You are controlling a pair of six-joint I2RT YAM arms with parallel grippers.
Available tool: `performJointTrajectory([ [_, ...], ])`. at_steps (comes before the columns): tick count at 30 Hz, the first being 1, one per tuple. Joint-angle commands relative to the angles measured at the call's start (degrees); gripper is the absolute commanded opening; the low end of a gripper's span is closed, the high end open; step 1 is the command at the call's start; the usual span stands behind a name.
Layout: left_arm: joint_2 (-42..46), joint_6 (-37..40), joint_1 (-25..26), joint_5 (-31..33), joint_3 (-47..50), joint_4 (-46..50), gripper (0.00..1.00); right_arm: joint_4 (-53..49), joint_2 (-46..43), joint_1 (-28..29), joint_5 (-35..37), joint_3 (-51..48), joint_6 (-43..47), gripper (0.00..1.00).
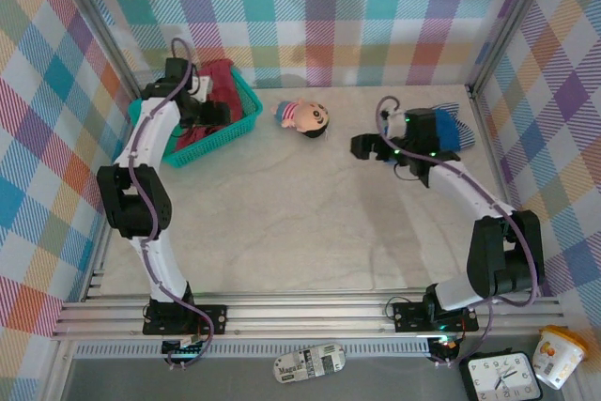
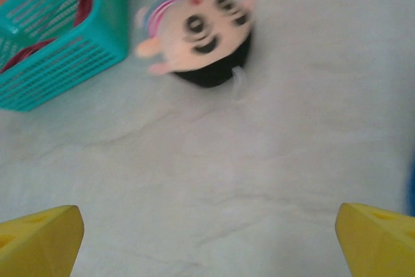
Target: Fold and stack the tank tops
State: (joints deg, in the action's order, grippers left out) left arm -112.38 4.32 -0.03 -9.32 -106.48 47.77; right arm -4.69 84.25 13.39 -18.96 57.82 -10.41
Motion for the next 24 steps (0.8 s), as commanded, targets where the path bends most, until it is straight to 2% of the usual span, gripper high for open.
performJointTrajectory([
  [1,-6.39,0.50,-3.34,1.01,-4.73,-0.54,0.81,3.39,-0.11,5.21,1.40,-0.11,-2.81,0.99],
  [4,-11.87,1.26,-4.65,3.97,-11.35,2.15,0.81,3.42,2.30,9.03,2.24,1.59,-3.86,0.99],
  [11,-22.74,0.36,-4.98,-0.12,-22.90,2.77,0.79,1.81,7.18,13.08,2.53,6.30,-3.83,0.99],
  [16,-33.42,0.43,-4.98,0.66,-36.94,9.87,0.75,-0.08,9.13,14.03,2.95,7.66,-3.33,0.99],
  [19,-35.41,0.34,-4.75,0.46,-37.75,9.80,0.68,-0.83,9.09,14.03,3.21,7.73,-2.48,0.99],
  [22,-37.31,1.23,-4.36,2.59,-38.88,10.90,0.67,-1.44,8.66,14.03,3.34,8.07,-2.01,0.99],
  [24,-38.91,1.63,-4.14,3.23,-40.53,12.31,0.63,-1.97,8.39,14.03,3.69,8.26,-1.42,0.99],
])
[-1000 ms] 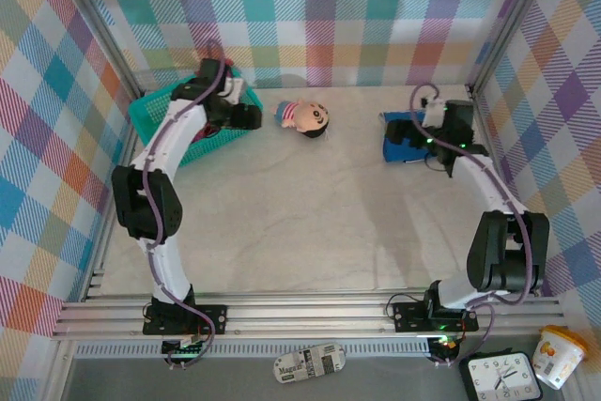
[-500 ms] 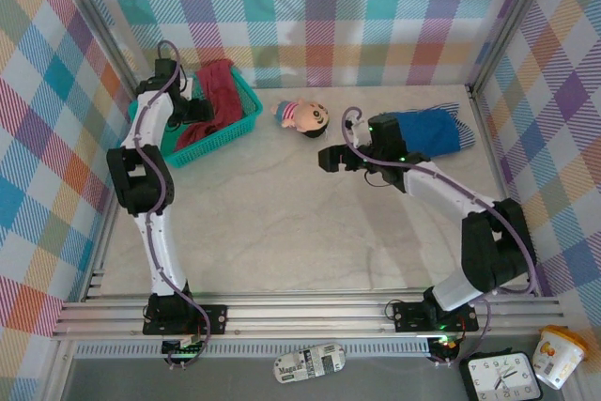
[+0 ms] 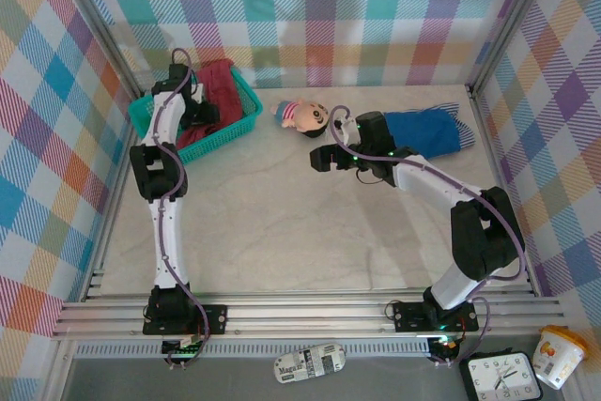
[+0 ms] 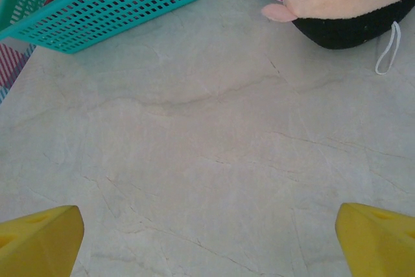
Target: Fold and stack the tank tops
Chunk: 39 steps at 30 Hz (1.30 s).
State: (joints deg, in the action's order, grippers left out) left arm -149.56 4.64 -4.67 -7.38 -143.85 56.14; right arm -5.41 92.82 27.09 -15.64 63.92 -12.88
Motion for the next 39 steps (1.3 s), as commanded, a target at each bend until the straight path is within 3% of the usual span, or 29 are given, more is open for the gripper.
performJointTrajectory([
  [1,-2.45,1.38,0.58,1.76,-3.80,4.71,0.59,-1.64,-0.27,0.35,0.64,2.30,1.41,0.99],
  [7,-2.57,0.82,0.80,0.87,-4.42,7.06,0.04,-1.92,-0.95,0.31,1.20,2.61,1.81,0.99],
  [8,-1.26,0.64,0.79,0.89,-4.38,6.53,0.00,-1.82,-1.09,0.24,1.36,2.70,1.81,0.99],
  [16,12.27,-1.52,0.62,-0.53,-5.65,3.60,0.00,1.76,-1.76,0.15,-0.14,1.09,-0.81,0.99],
  [27,33.26,-7.95,1.42,-11.63,-2.62,11.08,0.00,6.85,-2.55,-0.11,-4.10,1.90,-1.95,0.99],
  [31,42.38,-12.78,5.74,-14.85,3.05,12.43,0.00,10.47,-4.03,-0.10,-6.95,1.22,-1.12,0.99],
  [39,57.42,-30.07,22.00,-16.18,22.08,4.43,0.00,10.31,-11.74,-0.11,-10.22,-3.06,3.86,0.99],
])
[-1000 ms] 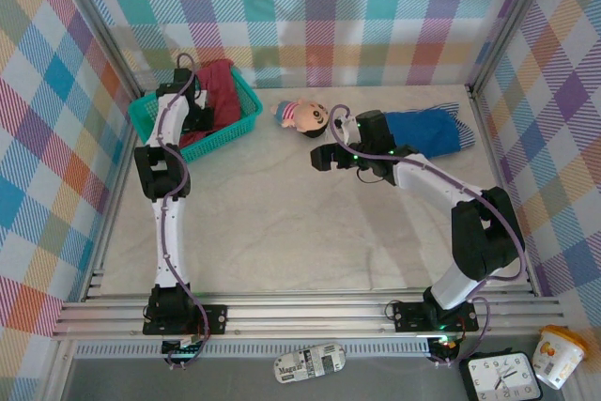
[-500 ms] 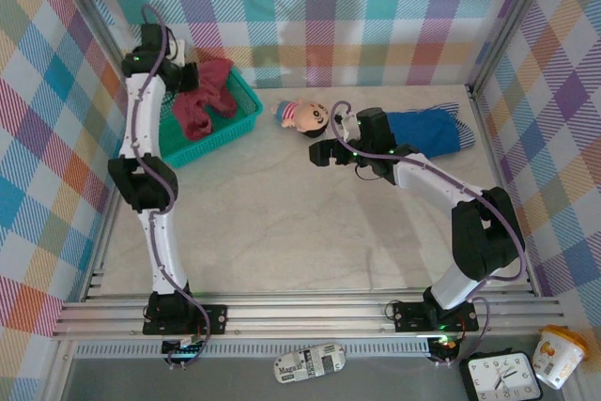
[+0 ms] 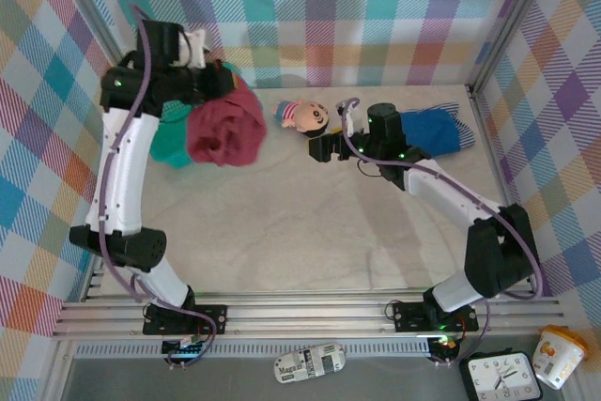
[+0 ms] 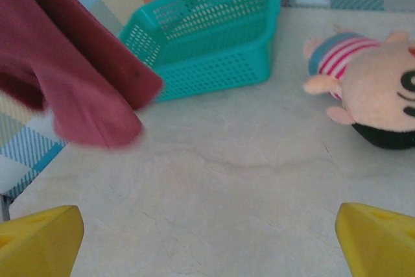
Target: Fold and stack the tank tops
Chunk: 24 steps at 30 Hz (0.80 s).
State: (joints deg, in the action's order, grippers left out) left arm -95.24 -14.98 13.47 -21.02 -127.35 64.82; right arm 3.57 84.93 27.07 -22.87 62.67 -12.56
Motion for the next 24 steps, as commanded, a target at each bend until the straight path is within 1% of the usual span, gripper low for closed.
performJointTrajectory([
  [1,4.52,-13.14,5.49,-3.46,9.34,-7.02,0.00,0.14,-4.94,-0.02,-3.05,-2.38,4.58,0.99],
  [2,6.10,-15.88,7.46,-4.26,13.50,-10.16,0.00,-1.20,-6.28,-0.09,-2.75,-3.08,5.54,1.00],
  [3,7.69,-18.58,9.42,-3.54,18.30,-13.42,0.00,-2.26,-7.69,-0.08,-2.55,-3.99,6.55,1.00],
  [5,9.67,-21.90,12.73,-3.15,26.88,-19.51,0.00,-4.25,-10.53,-0.16,-2.39,-6.14,7.69,1.00],
  [9,7.80,-25.32,14.76,-4.89,39.92,-27.56,0.06,-7.69,-15.75,-0.11,-2.17,-11.30,7.03,0.96],
  [10,6.26,-24.89,14.79,-5.04,42.35,-28.90,0.12,-7.96,-16.85,-0.09,-1.73,-12.95,5.96,0.94],
  [11,3.81,-23.07,14.82,-4.40,43.65,-28.79,0.22,-8.48,-17.47,0.00,-0.68,-14.46,4.85,0.93],
  [12,1.58,-20.18,14.78,-1.31,43.61,-26.58,0.32,-8.63,-17.88,0.04,0.30,-15.85,3.92,0.90],
  [13,-1.07,-17.52,14.42,1.55,43.67,-25.30,0.38,-8.96,-18.10,0.36,1.53,-17.31,3.08,0.87],
  [15,-5.87,-15.73,12.22,2.08,43.94,-24.61,0.42,-10.92,-17.80,1.23,3.89,-18.89,2.36,0.83],
  [17,-9.53,-12.73,10.56,6.82,41.57,-20.64,0.48,-13.39,-16.71,2.49,7.58,-19.93,1.57,0.79],
  [18,-10.03,-11.61,10.35,9.19,40.30,-18.74,0.50,-13.99,-16.19,2.93,8.56,-20.17,1.45,0.77],
  [19,-9.93,-10.17,10.34,12.19,39.06,-16.99,0.52,-13.75,-15.91,3.53,9.38,-20.76,0.80,0.76],
  [21,-7.81,-8.46,10.32,15.11,38.53,-14.95,0.55,-11.44,-15.55,4.48,9.34,-22.35,-0.05,0.73],
  [23,-4.28,-8.04,10.33,15.99,40.08,-12.70,0.59,-10.17,-14.20,5.63,9.20,-23.33,-0.18,0.71],
  [24,-2.68,-8.09,10.41,15.56,41.43,-11.77,0.64,-10.35,-13.29,6.31,9.44,-23.37,0.17,0.70],
])
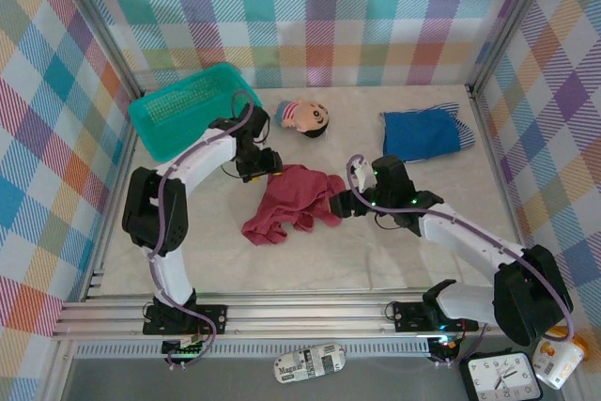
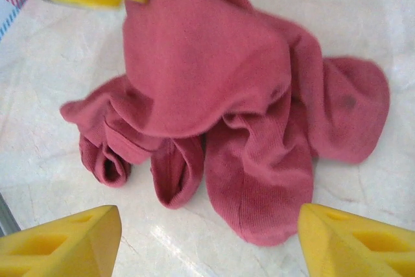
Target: Fold and stack the tank tops
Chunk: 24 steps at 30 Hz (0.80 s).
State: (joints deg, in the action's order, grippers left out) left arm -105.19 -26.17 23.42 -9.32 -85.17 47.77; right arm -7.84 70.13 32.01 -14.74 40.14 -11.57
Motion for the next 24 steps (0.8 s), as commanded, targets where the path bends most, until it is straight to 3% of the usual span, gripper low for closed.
performJointTrajectory([
  [1,9.45,2.49,0.61,3.57,2.02,5.98,0.65,0.33,2.62,2.35,2.39,-0.72,-0.17,0.68],
  [6,21.49,-5.82,3.91,1.51,21.64,3.13,0.66,0.11,9.63,2.88,6.66,0.79,0.48,0.67],
  [12,29.51,-15.53,14.90,2.67,32.60,-4.75,0.67,2.45,18.68,2.79,7.95,3.98,0.94,0.64],
  [18,21.78,-15.92,22.18,6.45,29.42,-11.76,0.67,4.62,24.12,2.83,6.41,6.45,-0.97,0.50],
  [24,10.14,-11.79,22.31,11.98,24.52,-11.29,0.63,5.02,22.04,2.53,7.35,4.84,-1.09,0.27],
])
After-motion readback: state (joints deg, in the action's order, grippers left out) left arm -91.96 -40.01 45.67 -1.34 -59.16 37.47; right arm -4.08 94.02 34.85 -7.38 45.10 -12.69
